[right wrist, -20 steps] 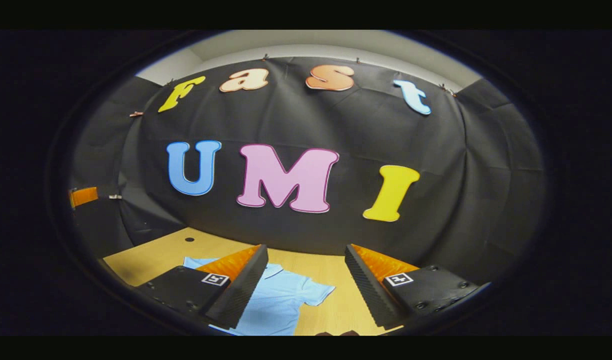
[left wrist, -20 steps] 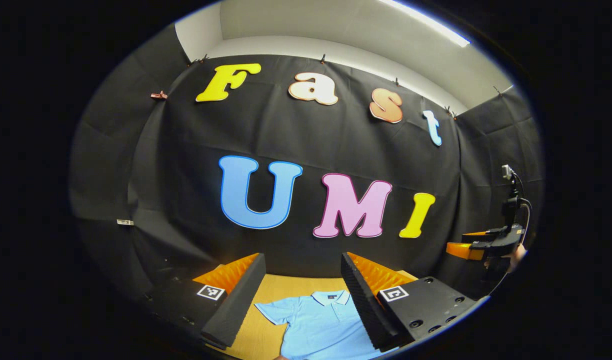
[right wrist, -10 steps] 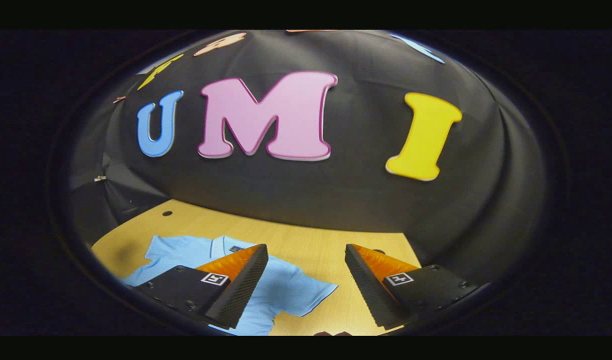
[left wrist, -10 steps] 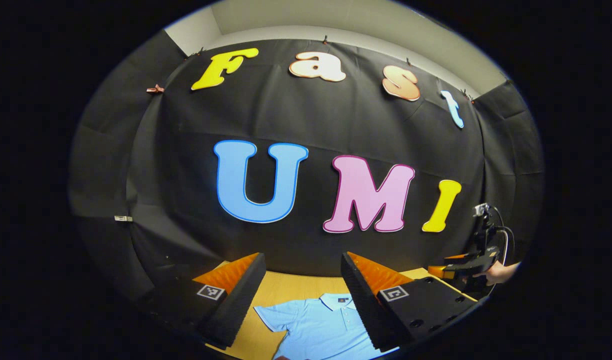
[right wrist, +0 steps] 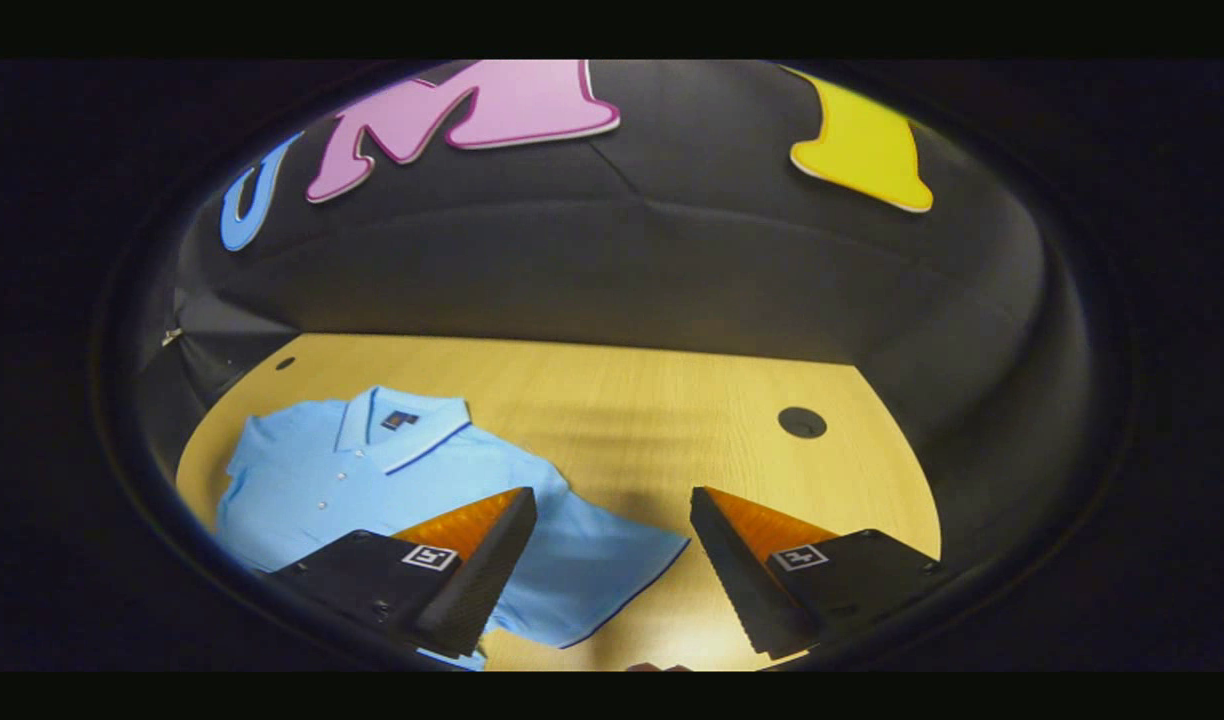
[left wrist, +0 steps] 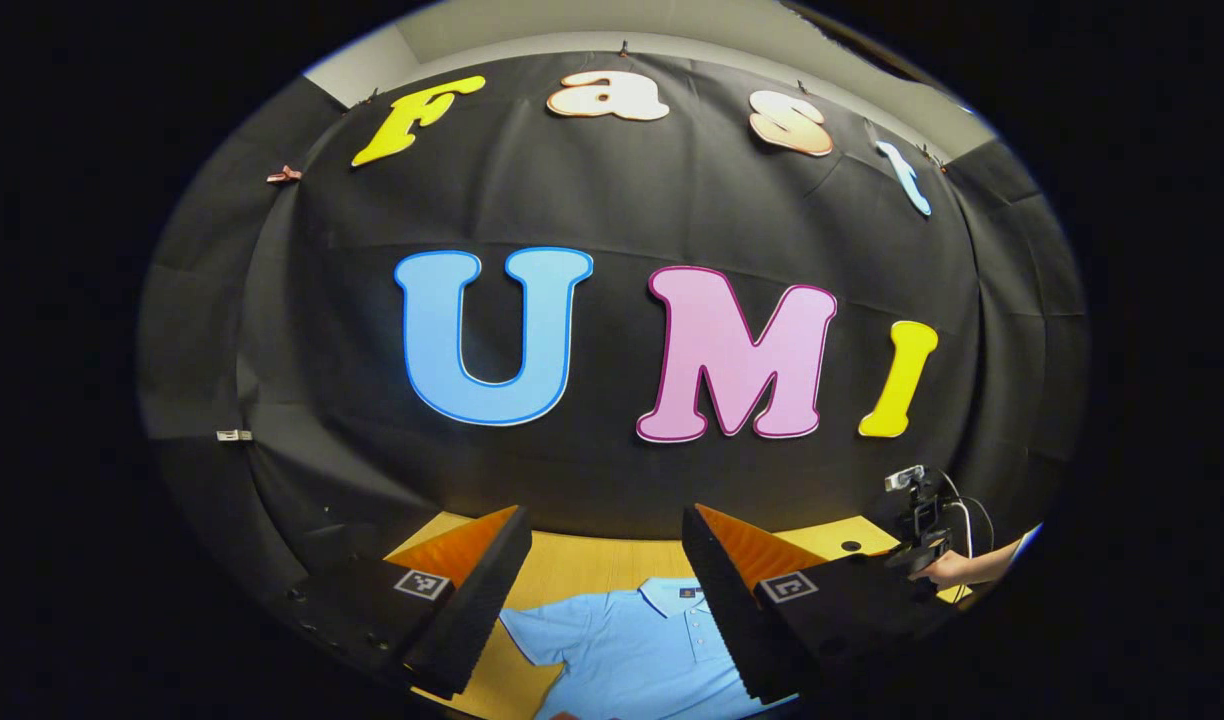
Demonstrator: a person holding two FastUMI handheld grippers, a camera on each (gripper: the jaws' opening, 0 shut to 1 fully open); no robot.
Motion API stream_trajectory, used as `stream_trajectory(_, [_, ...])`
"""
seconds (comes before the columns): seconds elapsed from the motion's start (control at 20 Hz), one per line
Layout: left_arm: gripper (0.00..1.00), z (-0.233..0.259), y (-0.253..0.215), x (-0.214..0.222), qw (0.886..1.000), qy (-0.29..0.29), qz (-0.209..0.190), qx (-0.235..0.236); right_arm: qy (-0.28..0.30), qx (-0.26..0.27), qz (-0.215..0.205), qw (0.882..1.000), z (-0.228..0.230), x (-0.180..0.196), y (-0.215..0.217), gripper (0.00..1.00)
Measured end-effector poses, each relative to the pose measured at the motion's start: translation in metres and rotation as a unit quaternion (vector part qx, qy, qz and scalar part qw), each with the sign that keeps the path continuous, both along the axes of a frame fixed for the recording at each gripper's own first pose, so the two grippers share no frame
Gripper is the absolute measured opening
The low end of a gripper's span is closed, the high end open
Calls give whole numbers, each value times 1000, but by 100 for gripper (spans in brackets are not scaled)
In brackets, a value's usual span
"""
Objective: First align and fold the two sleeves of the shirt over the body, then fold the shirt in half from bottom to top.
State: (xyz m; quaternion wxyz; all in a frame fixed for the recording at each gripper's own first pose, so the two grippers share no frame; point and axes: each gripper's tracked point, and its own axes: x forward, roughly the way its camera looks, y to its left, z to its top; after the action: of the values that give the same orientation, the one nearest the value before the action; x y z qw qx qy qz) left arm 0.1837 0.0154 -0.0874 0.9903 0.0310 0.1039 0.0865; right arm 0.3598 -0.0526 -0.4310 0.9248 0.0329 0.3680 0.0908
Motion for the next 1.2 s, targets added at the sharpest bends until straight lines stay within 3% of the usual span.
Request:
stream_trajectory(0.3, [96,-15,20,7,1000,20,6,2,91,-6,-7,996,-61,-16,-4,98])
stream_trajectory(0.45, [96,-21,20,12,1000,22,0,-3,80,3,-29,996,-59,-6,-9,95])
stream_trajectory(0.65, [96,-27,18,18,1000,26,-3,-12,85,6,-39,996,-57,-10,0,7])
stream_trajectory(0.75, [97,-27,19,18,1000,28,-7,-11,80,18,-38,996,-47,-7,7,7])
stream_trajectory(0.8, [97,-27,22,18,1000,29,-6,-10,70,32,-40,996,-35,-3,13,2])
stream_trajectory(0.85, [96,-29,27,16,999,30,-3,-10,58,50,-41,996,-22,0,21,7])
stream_trajectory(1.05, [96,-34,39,12,999,33,6,-21,26,105,-21,994,28,8,61,7])
stream_trajectory(1.2, [96,-48,50,13,999,40,2,-12,38,130,3,991,36,-4,98,7])
